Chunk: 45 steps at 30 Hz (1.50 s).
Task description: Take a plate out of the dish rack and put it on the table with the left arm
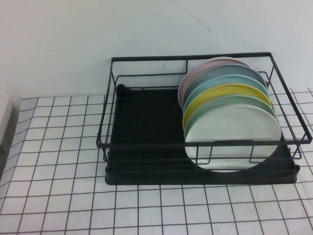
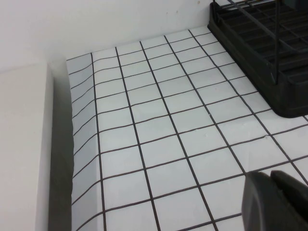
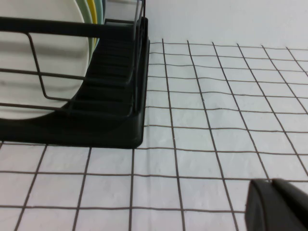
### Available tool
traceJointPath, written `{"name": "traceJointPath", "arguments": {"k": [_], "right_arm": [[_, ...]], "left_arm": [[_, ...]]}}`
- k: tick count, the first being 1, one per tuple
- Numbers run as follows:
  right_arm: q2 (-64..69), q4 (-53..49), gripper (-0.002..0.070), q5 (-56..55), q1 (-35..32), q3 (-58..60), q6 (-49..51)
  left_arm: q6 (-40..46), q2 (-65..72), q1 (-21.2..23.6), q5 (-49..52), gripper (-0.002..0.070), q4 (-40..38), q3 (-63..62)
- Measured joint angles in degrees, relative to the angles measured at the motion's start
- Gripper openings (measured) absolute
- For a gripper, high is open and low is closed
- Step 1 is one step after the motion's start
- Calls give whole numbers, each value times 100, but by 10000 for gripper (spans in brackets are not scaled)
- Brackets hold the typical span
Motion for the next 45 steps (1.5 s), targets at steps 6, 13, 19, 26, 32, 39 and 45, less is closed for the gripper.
{"name": "traceJointPath", "arguments": {"k": [6,13,19,26,32,39,45], "right_arm": [[0,0,-1,0,0,0,0],[0,0,-1,0,0,0,0],[0,0,-1,0,0,0,0],[0,0,-1,0,0,0,0],[0,0,-1,0,0,0,0],[0,0,-1,0,0,0,0],[0,0,-1,0,0,0,0]], "left_arm": [[0,0,0,0,-4,0,0],[0,0,0,0,-4,0,0],[0,0,0,0,-4,0,0],[0,0,0,0,-4,0,0],[0,0,0,0,-4,0,0],[0,0,0,0,-4,0,0],[-114,0,0,-120,-4,-841,12]]}}
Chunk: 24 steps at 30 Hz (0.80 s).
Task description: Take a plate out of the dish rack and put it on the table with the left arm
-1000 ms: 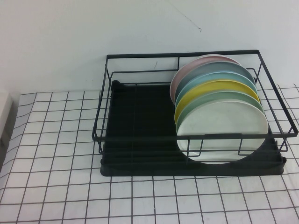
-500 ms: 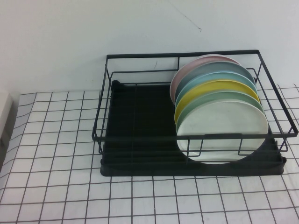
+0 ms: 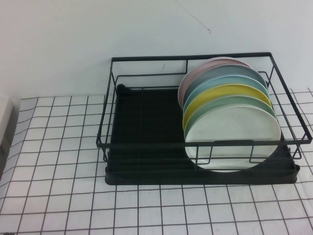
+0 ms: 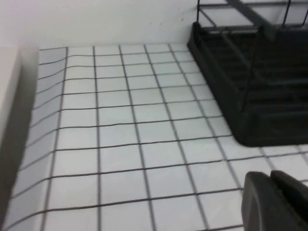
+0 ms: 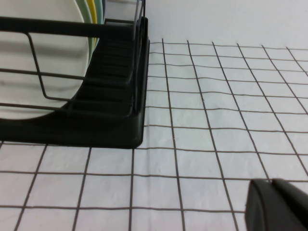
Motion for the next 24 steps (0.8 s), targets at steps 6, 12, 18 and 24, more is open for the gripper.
{"name": "traceJointPath", "arguments": {"k": [6,12,18,24], "right_arm": [[0,0,-1,0,0,0,0],[0,0,-1,0,0,0,0],[0,0,-1,0,0,0,0],[0,0,-1,0,0,0,0]], "left_arm": [[-81,0,0,-556,-4,-2062,24],[-34,0,0,-903,-4,-3156,24],[254,15,-11,-606,-4,-3303,-112],[951,1133,-25,482,-4,-2943,-1428]]}}
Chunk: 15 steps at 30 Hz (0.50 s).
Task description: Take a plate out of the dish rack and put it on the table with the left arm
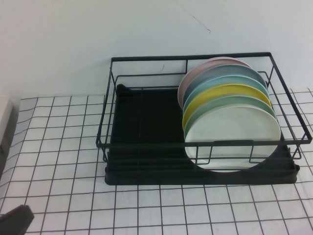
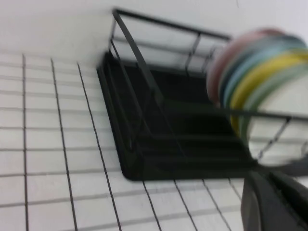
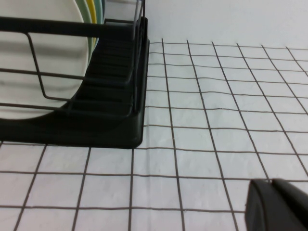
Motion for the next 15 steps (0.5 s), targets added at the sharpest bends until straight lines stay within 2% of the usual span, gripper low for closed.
{"name": "traceJointPath", "arguments": {"k": [3,7,9,13,15], "right_arm": [[0,0,-1,0,0,0,0],[0,0,-1,0,0,0,0],[0,0,-1,0,0,0,0],[0,0,-1,0,0,0,0],[0,0,-1,0,0,0,0]], "left_arm": [[346,985,0,551,-4,63,-589],[1589,2206,-9,1279,-4,-151,-1307],[2523,2762,-9,1533,-4,-544,-1603],[4497,3917,-9,2039,-4,-1919,-2187],[5193,4416,-9,2183,-4,-2493,-2454]]}}
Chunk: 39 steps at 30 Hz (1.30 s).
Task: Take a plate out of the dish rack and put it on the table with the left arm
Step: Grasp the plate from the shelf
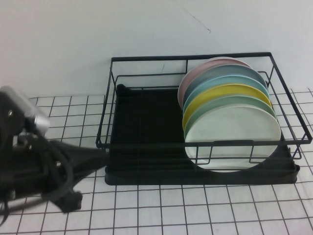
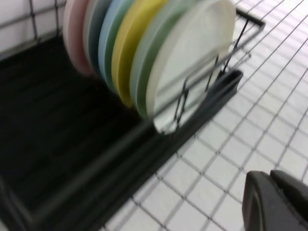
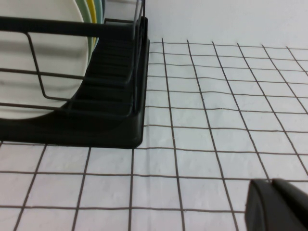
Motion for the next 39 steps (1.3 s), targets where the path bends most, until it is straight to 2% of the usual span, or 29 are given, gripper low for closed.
{"name": "traceJointPath", "arguments": {"k": [5,9,13,17,20,23,26,29,39], "right_arm": [[0,0,-1,0,0,0,0],[0,0,-1,0,0,0,0],[0,0,-1,0,0,0,0],[0,0,-1,0,0,0,0],[0,0,-1,0,0,0,0],[0,0,-1,0,0,0,0],[0,0,-1,0,0,0,0],[0,0,-1,0,0,0,0],[0,0,-1,0,0,0,0]], "left_arm": [[888,1284,-30,103,-4,-570,-862],[1045,2103,-357,103,-4,-570,-1589],[1110,2813,-1003,-113,-4,-428,-2388],[1151,3349,-1694,-482,4,104,-3075],[1174,3747,-2097,-525,57,497,-3488],[1242,4145,-2367,-513,155,624,-3829],[1387,4477,-2446,-555,266,728,-4111],[1486,4756,-2460,-657,340,774,-4276],[1551,5092,-2510,-796,364,764,-4365]]}}
